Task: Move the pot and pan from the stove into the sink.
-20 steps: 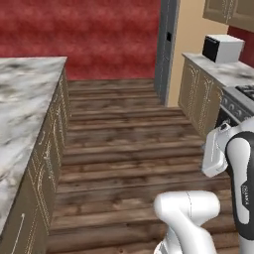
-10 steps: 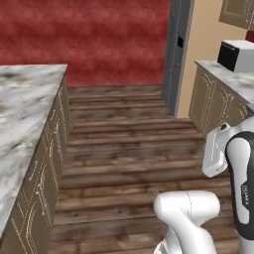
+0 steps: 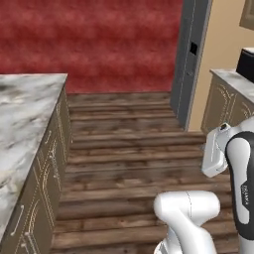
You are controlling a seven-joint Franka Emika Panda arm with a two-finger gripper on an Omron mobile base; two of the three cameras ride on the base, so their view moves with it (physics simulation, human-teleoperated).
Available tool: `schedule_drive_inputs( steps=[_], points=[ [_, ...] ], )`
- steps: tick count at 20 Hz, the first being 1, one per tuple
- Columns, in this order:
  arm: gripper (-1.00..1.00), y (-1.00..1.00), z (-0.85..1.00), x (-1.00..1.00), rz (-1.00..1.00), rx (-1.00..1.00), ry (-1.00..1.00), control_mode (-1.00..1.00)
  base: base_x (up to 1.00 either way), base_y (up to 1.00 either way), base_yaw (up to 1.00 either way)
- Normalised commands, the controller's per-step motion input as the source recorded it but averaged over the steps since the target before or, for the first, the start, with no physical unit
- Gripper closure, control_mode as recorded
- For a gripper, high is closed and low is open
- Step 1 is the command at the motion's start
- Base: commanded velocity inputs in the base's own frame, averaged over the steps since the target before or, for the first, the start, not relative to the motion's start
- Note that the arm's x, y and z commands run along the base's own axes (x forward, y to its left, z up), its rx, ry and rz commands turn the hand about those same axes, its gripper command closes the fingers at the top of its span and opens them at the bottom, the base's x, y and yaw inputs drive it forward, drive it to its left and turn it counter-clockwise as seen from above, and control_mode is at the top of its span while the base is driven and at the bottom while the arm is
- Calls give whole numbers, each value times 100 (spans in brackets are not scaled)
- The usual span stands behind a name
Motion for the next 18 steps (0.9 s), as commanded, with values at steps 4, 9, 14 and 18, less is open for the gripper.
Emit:
schedule_drive_inputs(
  steps=[4,9,14,18],
  points=[
    [-100,0,0,0,0,0,0,100,93,0,5],
    [-100,0,0,0,0,0,0,100,14,0,1],
    [-100,0,0,0,0,0,0,100,2,-10,-38],
    [-100,0,0,0,0,0,0,100,0,0,-50]
  ],
)
